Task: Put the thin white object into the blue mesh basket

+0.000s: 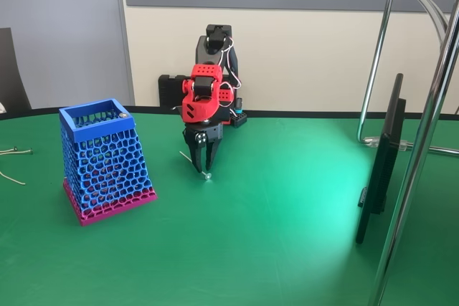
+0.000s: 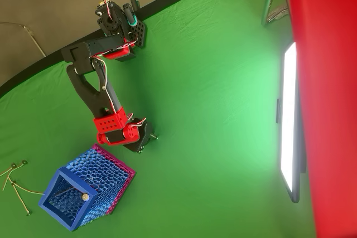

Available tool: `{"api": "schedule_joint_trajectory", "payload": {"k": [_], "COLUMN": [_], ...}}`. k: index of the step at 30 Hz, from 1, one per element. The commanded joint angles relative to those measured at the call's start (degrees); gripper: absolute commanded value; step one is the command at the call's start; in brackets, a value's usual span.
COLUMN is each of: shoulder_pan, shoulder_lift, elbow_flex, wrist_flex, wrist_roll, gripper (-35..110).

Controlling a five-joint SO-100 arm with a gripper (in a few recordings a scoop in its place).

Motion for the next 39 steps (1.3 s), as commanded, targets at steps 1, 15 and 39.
{"api": "schedule_joint_trajectory", "payload": {"k": [1,15,39], "shoulder_pan": [-0.8,-1.7,-0.4], "shoulder_lift": [-0.2,-6.4,-8.8], "elbow_flex": [-2.5,-10.5,-13.4], "wrist_flex": [0.2,5.0,7.9], "wrist_roll": [-0.7,-2.0,-5.0], "gripper": [14,12,4]}}
